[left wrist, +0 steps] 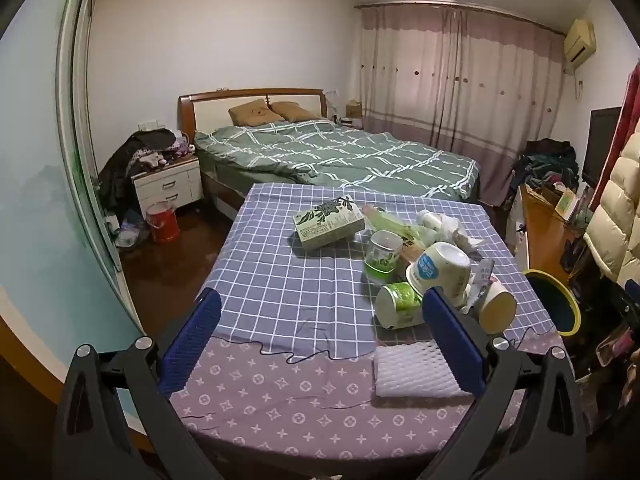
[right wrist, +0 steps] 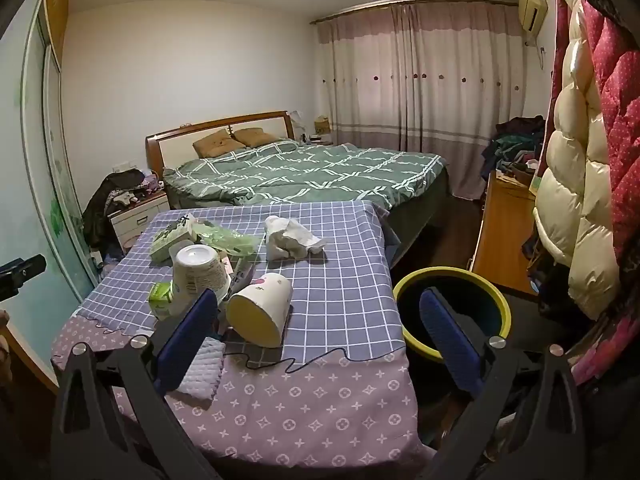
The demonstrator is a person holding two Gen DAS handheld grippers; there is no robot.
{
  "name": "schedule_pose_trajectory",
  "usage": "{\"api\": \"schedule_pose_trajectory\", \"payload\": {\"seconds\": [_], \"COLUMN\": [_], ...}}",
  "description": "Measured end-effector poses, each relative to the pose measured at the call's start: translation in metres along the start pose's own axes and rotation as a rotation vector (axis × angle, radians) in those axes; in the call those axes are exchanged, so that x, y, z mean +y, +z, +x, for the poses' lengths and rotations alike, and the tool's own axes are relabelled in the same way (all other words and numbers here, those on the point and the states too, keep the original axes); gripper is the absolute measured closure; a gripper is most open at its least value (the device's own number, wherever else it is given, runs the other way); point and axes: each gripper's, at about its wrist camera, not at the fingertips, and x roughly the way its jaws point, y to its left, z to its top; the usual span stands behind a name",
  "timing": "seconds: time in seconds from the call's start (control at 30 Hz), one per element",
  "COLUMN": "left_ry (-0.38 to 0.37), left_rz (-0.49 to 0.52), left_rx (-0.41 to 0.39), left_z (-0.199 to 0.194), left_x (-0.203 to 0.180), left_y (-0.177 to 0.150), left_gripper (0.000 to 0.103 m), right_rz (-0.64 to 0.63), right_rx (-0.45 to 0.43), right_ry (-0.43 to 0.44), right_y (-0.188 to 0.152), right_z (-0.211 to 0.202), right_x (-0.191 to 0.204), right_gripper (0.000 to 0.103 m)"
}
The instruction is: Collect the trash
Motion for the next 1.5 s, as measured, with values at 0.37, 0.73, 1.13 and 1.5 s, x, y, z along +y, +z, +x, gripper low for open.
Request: {"api": "schedule_pose_trajectory", "payload": {"seconds": [0.37,0.73,1.13,1.5], "left_ry": [0.003,-0.002,-0.005,-0.006], "left_rz": [0.049,0.044,0.041,0.044], "left_rx": [0.011,0.027,0.038,0.046], "left_z": [-0.003,0.001,0.004,0.007], "left_x": [-0.012,-0.013,-0.010,-0.011], "left_y": [0.001,0.000,-0.001,-0.001], "left_gripper": [0.004,0.004,0.004,0.004], "right_rz": [0.016,0.017,0.017,0.024], "right_rx": [0.012,0.019,0.025,0.034], "right_ry": [0.005,0.014,0.012,0.012], "right_y": [-0.006,-0.004,-0.005,-0.006], "right_z": [0.007,0.008,0.010,0.015], "right_x": [-0.003,-0.002,0.000,-0.002], "right_gripper": [0.006,0.006,0.006,0.006]}}
